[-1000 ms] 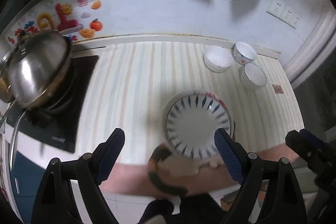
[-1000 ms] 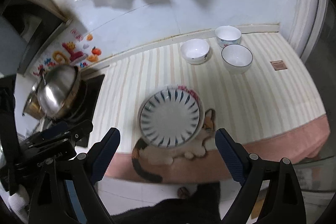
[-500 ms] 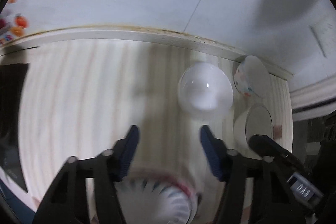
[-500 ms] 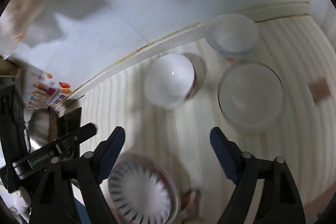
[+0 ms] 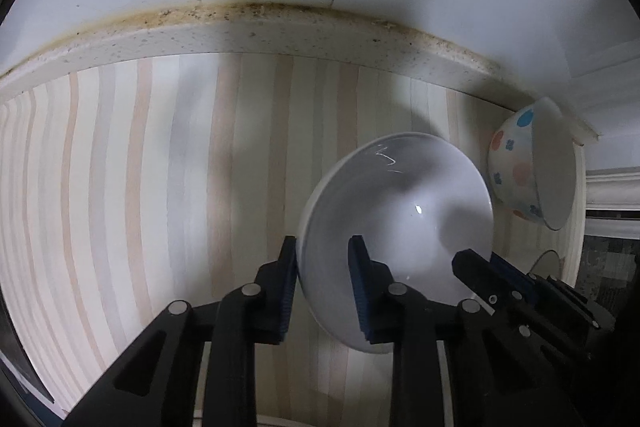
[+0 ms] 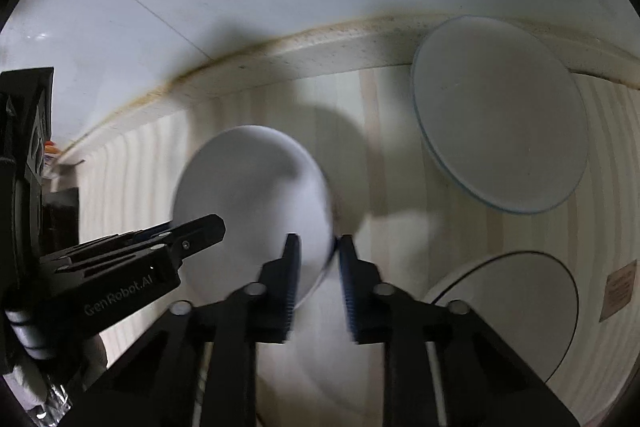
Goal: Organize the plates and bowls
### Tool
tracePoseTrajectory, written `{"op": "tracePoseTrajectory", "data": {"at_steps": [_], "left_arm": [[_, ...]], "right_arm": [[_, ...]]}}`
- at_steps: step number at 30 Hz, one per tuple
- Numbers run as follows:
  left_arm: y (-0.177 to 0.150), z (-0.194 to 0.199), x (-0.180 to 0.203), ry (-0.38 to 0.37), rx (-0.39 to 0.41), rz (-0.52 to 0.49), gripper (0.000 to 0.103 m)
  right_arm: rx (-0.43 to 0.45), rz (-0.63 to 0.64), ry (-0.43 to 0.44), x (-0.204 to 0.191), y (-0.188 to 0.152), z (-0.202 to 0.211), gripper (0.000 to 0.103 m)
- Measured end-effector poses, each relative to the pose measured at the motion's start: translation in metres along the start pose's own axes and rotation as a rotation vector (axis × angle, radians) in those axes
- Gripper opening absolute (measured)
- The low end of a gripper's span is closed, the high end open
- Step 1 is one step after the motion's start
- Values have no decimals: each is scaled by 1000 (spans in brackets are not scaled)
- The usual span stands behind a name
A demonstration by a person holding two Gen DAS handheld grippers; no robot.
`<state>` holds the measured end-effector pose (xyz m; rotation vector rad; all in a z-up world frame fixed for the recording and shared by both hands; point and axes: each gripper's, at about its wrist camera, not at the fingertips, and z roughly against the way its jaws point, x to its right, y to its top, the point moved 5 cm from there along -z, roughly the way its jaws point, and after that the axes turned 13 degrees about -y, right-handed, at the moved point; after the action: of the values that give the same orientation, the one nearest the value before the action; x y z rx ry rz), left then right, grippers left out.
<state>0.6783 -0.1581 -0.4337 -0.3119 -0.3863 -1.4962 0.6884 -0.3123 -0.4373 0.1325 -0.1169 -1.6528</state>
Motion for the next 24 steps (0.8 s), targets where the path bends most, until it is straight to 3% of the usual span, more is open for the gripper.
{"op": "tracePoseTrajectory", "data": {"at_steps": [8,12,19,24], "left_arm": [[-24,16,14,3,24,-29,23],[-55,39,29,-8,45,-66,23],[-119,57,64,-34,21,-147,23],[-166,47,84,-57,-35,-189,23]], "right_arm": [[-14,-10,2,-3,-7,-6,12],[13,4,20,-5,-19,11,12],[61,25,36,12,-69,56,12],[55,5,38,36,-122,78,12]]}}
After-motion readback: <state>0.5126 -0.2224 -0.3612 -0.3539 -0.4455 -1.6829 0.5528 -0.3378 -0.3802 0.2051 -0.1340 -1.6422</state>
